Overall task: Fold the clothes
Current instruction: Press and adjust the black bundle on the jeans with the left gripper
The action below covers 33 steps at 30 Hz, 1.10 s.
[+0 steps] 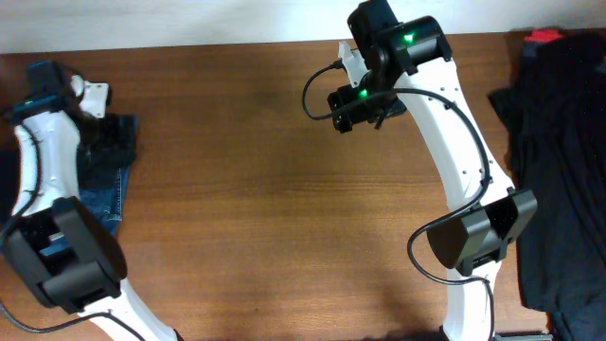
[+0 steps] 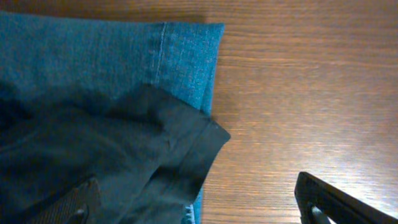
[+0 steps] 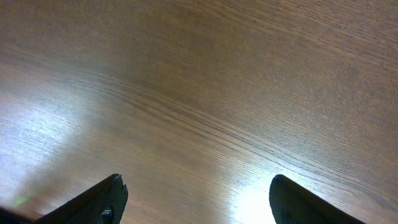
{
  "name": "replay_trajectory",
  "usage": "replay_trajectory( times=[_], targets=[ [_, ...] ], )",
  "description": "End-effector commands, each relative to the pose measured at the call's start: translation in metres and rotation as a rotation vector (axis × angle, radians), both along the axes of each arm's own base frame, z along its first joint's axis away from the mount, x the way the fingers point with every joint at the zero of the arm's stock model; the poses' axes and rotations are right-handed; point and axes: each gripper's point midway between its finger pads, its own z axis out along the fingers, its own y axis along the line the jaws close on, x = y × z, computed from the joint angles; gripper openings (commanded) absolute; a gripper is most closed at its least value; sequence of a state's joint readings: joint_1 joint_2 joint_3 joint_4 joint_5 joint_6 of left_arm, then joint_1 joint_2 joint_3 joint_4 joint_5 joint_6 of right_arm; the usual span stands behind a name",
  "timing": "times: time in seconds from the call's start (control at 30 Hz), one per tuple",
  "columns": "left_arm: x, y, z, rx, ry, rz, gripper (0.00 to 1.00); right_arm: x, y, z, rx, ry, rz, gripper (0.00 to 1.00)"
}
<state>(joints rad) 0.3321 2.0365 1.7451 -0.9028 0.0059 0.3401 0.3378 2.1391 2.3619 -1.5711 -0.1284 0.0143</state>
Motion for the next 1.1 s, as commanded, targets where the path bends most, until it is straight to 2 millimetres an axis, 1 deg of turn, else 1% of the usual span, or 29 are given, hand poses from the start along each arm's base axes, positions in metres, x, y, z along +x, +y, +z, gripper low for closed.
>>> replay_trajectory(
  times=[0.0,0.03,0.1,0.13,0.17,0.2,0.27,0.33,0.37,0.4,0.47,0.5,0.63,0.73,0.8,0.9,1.0,1.07],
  targets=[
    [0.000,0.007,0.022,0.143,-0.004,-0.002,0.99,0.001,0.000,0.007,-0.002,-0.026,0.010,0.78],
    [0.002,-0.001,0.021,0.123,-0.006,-0.034,0.99,0.002,0.000,0.007,-0.002,-0.027,0.010,0.78],
    [0.007,-0.030,0.015,0.035,-0.018,-0.133,0.98,0.003,0.001,0.007,0.000,-0.031,0.010,0.78],
    [0.007,-0.038,0.013,0.011,-0.018,-0.148,0.95,0.003,0.001,0.007,0.000,-0.031,0.010,0.78],
    [0.005,-0.042,0.008,0.004,-0.008,-0.155,0.82,0.003,0.001,0.007,0.000,-0.031,0.010,0.78],
    [0.001,-0.041,0.000,0.018,0.018,-0.152,0.70,0.003,0.000,0.007,0.000,-0.031,0.010,0.78],
    [-0.006,-0.032,-0.010,0.064,0.055,-0.131,0.70,0.002,0.000,0.007,-0.001,-0.030,0.010,0.78],
    [-0.013,-0.017,-0.023,0.142,0.111,-0.098,0.70,0.002,0.000,0.007,-0.001,-0.028,0.010,0.78],
    [-0.015,-0.010,-0.025,0.176,0.125,-0.081,0.71,0.002,0.000,0.007,-0.001,-0.028,0.010,0.79],
    [-0.015,-0.003,-0.026,0.210,0.133,-0.050,0.74,0.002,0.000,0.007,-0.001,-0.028,0.010,0.78],
    [-0.013,0.013,-0.021,0.287,0.121,0.020,0.79,0.002,0.000,0.007,-0.001,-0.028,0.010,0.78],
    [-0.009,0.019,-0.017,0.320,0.102,0.037,0.79,0.002,0.000,0.007,-0.001,-0.028,0.010,0.78],
    [0.001,0.026,-0.011,0.356,0.057,0.057,0.79,0.002,0.000,0.007,-0.001,-0.028,0.010,0.78],
    [0.003,0.029,-0.012,0.369,0.053,0.064,0.80,0.002,0.000,0.007,-0.001,-0.028,0.010,0.78],
    [0.003,0.029,-0.018,0.367,0.066,0.060,0.79,0.002,0.000,0.007,-0.001,-0.028,0.010,0.78],
    [0.001,0.030,-0.035,0.365,0.105,0.054,0.79,0.002,0.000,0.007,-0.001,-0.028,0.010,0.78],
    [-0.005,0.042,-0.048,0.433,0.162,0.079,0.80,0.001,0.000,0.007,-0.003,-0.024,0.010,0.78],
    [-0.005,0.045,-0.052,0.449,0.168,0.085,0.80,0.000,0.000,0.007,-0.004,-0.021,0.010,0.78]
  ],
)
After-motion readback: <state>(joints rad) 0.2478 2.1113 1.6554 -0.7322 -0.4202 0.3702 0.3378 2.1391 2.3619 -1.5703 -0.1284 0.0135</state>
